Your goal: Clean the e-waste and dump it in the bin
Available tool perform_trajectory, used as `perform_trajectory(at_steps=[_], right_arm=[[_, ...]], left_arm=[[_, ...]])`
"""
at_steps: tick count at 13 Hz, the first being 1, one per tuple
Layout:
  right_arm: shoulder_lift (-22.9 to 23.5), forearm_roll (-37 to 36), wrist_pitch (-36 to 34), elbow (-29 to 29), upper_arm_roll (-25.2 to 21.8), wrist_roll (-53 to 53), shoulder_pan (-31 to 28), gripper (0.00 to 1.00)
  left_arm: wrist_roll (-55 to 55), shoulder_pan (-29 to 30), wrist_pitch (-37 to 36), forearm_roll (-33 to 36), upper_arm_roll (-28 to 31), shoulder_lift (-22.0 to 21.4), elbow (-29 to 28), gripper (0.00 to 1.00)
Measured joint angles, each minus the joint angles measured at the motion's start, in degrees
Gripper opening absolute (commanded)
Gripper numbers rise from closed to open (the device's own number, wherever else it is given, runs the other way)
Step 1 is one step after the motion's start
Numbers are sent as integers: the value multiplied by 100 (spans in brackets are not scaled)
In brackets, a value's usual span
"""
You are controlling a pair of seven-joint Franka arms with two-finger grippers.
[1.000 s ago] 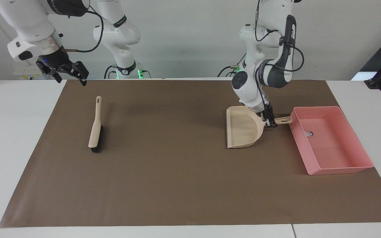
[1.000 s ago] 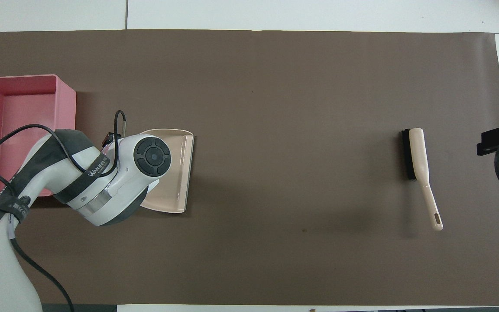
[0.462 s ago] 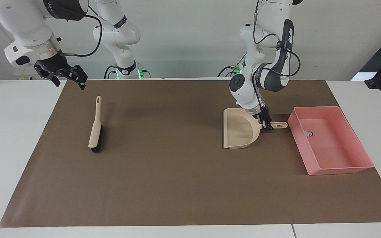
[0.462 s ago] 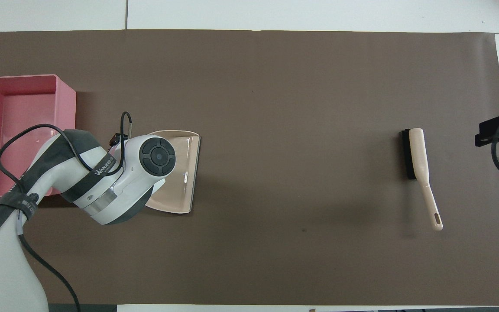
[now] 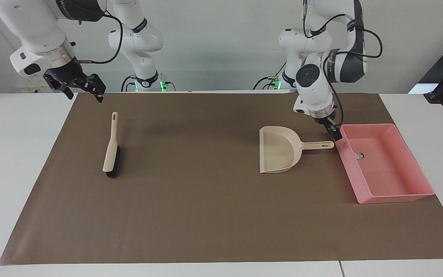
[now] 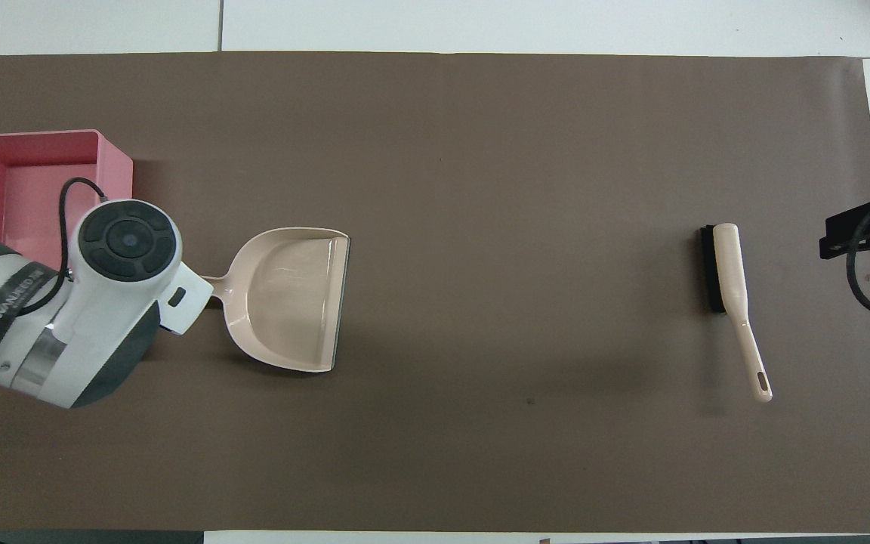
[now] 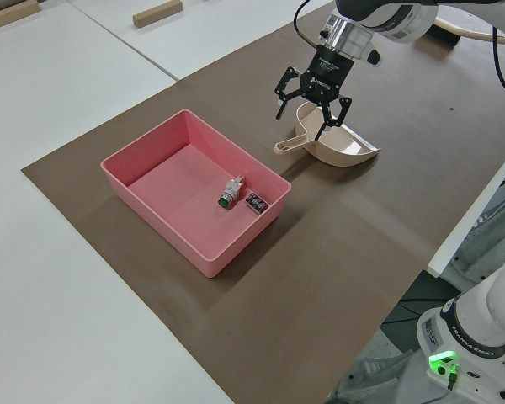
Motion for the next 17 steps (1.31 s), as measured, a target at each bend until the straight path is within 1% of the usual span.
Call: perform_trajectory(at_steps=[1,3,5,6,8,9,11,12,15,17], right_arm=[[0,0,0,3,9,-36,1,100],[0,-1,0,21,16,-87,1,100],[0,-1,0,40,17,-96,1,100],[0,-1,0,47,18,-96,1,100],[0,-1,0,53,19,-98,1,100],[0,-1,0,53,19,-99,1,100],[0,-1,0,53,19,-99,1,100],[0,-1,0,53,19,-99,1,100],[0,-1,0,54,19,-99,1,100],[0,-1,0,54,20,-99,1,100]], left_arm=[[-253,131,-70,-58,7,-64,0,97],[-1152,373,-184,-267,15,-102,0,98],[-2172,736,-226,-720,18,-102,-1,98],[-2511,928,-225,-961,21,-104,5,98],[-2952,1346,-185,-1597,24,-108,105,98],[-3089,1574,-149,-1961,26,-108,258,98],[-3402,1952,-194,-2523,34,-62,853,98],[-3613,2038,-350,-2636,38,-9,1241,98],[-4394,2057,-920,-2713,-3,150,2361,98],[-4693,2040,-1104,-2723,-51,185,2782,98]])
